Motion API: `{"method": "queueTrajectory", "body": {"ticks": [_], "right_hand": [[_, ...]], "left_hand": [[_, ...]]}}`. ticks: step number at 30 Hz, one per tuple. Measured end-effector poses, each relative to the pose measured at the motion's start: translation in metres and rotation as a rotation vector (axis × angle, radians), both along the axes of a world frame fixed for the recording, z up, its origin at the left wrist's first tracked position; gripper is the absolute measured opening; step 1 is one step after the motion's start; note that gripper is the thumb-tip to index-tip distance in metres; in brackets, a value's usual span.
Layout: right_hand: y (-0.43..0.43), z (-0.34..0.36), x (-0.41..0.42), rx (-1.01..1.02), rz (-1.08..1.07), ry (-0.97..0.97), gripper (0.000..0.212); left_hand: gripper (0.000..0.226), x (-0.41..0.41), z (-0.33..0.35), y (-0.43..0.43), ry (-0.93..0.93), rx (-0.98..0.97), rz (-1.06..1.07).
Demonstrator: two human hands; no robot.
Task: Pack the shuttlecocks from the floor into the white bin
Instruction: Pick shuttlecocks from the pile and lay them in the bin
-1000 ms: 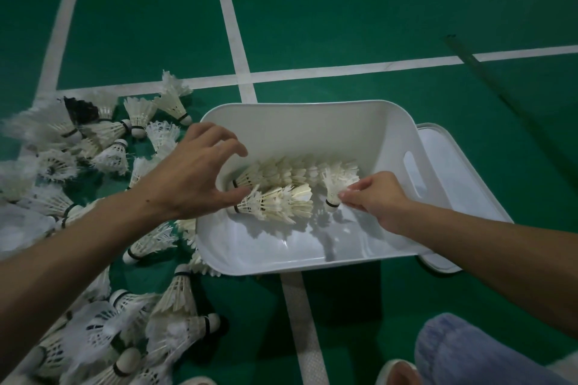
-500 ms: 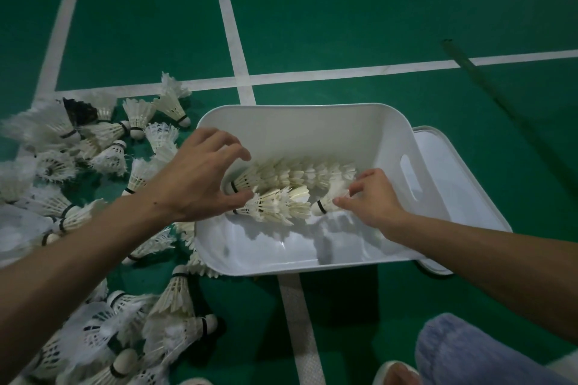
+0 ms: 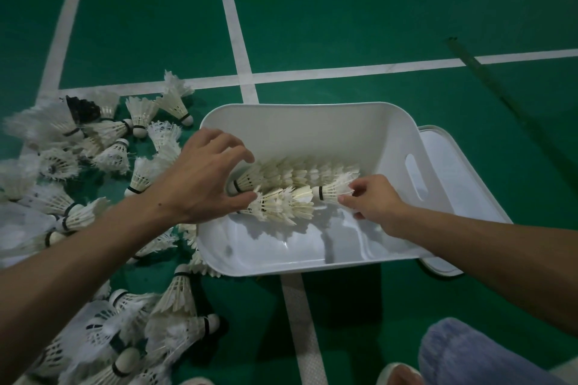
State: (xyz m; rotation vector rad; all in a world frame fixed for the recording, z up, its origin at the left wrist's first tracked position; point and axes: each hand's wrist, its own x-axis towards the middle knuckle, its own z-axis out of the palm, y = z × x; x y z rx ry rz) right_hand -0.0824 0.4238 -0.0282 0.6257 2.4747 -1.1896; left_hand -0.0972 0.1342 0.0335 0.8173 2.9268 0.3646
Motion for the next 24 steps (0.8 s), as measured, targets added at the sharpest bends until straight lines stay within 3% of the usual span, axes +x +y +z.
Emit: {"method": "queueTrajectory", "body": {"ticks": [5, 9, 18, 24], "right_hand": [[-0.002, -0.007, 0.000, -0.039, 0.075, -0.096, 0.013], [-0.007, -0.006, -0.001, -0.062, 0.130, -0.121, 0.015], [-0.005, 0.003, -0.002, 0.108, 0.107, -0.113, 0.014], [-0.005, 0.002, -0.005, 0.027, 0.076, -0.158, 0.011]], "left_hand": [[0.075, -0.001, 0.000, -0.001, -0.011, -0.012, 0.000], [0.074, -0.002, -0.001, -0.001, -0.012, -0.017, 0.000], [0.073, -0.003, -0.004, -0.003, -0.007, -0.006, 0.002], [0.068, -0.001, -0.006, -0.003, 0.005, -0.005, -0.010]]}}
